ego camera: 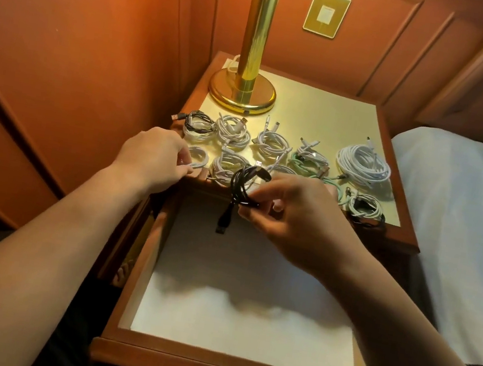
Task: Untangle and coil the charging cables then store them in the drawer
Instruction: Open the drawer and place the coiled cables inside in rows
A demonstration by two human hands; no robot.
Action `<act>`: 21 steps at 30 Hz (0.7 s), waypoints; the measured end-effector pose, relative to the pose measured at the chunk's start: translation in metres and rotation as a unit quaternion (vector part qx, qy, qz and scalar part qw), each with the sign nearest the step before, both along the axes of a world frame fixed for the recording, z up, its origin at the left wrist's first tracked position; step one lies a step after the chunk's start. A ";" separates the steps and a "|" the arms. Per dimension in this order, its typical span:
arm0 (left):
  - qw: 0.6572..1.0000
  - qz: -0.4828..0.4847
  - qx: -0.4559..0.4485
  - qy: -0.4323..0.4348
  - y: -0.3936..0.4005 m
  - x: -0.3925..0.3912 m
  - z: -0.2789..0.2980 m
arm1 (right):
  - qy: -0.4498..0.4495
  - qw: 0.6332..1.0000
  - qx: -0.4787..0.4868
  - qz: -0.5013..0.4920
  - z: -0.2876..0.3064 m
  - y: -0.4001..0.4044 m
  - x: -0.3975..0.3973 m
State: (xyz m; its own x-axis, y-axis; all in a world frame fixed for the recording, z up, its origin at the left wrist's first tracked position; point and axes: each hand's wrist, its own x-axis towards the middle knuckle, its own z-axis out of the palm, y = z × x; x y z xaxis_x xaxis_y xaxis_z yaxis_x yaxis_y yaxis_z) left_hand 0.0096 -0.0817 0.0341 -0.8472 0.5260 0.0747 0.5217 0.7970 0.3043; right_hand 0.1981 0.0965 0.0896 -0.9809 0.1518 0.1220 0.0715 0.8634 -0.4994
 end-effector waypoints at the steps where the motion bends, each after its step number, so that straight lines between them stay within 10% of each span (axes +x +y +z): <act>1: 1.000 0.000 0.000 0.005 -0.001 0.005 0.005 | -0.005 1.000 0.006 0.000 0.000 0.000 0.006; 13: 0.987 -0.106 -0.041 -0.113 -0.008 0.089 0.027 | -0.092 0.995 0.043 0.021 -0.031 0.015 0.047; 21: 0.911 -0.217 -0.309 -0.164 0.019 0.084 -0.012 | -0.190 0.975 0.087 0.077 -0.079 0.007 0.048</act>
State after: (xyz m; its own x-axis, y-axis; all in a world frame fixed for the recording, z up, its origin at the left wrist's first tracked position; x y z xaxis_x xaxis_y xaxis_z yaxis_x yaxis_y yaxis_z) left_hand 0.0934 -0.0630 0.0219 -0.4721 0.6731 -0.5693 0.7905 0.6091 0.0646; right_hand 0.2463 0.1033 0.0109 -0.9698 0.0086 -0.2436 0.0855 0.9480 -0.3065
